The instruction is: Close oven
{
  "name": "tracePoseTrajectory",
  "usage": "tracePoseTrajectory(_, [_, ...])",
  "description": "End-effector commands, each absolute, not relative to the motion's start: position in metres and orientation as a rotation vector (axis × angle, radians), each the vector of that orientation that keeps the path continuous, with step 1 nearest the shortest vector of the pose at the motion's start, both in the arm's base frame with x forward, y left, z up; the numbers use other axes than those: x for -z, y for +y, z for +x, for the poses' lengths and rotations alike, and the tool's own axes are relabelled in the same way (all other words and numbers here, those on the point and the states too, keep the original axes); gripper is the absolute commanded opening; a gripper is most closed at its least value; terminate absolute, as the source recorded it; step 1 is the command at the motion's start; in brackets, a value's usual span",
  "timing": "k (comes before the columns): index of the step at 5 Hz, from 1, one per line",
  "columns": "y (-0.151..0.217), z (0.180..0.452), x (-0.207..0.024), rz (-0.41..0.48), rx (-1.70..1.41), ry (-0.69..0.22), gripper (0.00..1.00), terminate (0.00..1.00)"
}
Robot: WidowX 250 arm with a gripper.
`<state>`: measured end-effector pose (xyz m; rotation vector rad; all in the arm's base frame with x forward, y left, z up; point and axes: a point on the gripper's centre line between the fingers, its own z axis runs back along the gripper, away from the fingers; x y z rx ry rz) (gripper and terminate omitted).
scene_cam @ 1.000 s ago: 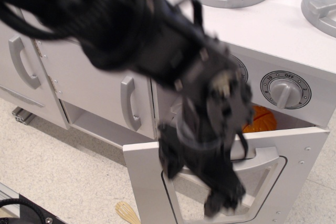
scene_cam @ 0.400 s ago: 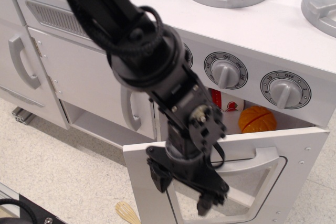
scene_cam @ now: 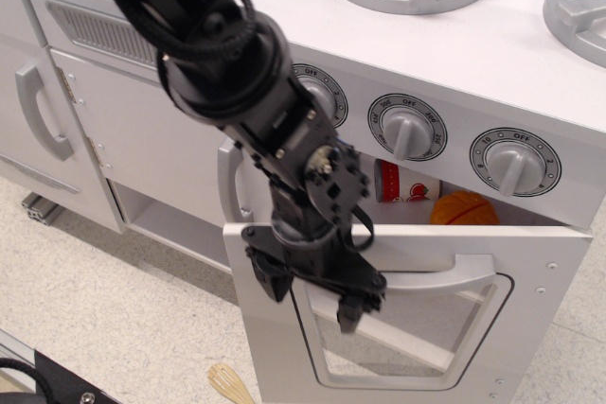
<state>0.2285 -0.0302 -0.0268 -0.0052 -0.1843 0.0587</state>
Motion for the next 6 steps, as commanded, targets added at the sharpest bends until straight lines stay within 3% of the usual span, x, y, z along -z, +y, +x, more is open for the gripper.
tracePoseTrajectory(1, [-0.008, 0.272, 0.014, 0.023, -0.111, -0.29, 1.0, 0.0])
tracePoseTrajectory(3, [0.006, 0.305, 0.008, 0.034, -0.159, -0.345, 1.0, 0.0])
tracePoseTrajectory(4, [0.009, 0.299, 0.004, 0.033, -0.16, -0.33, 1.0, 0.0])
tracePoseTrajectory(6, [0.001, 0.253, -0.028, 0.005, -0.059, -0.234, 1.0, 0.0])
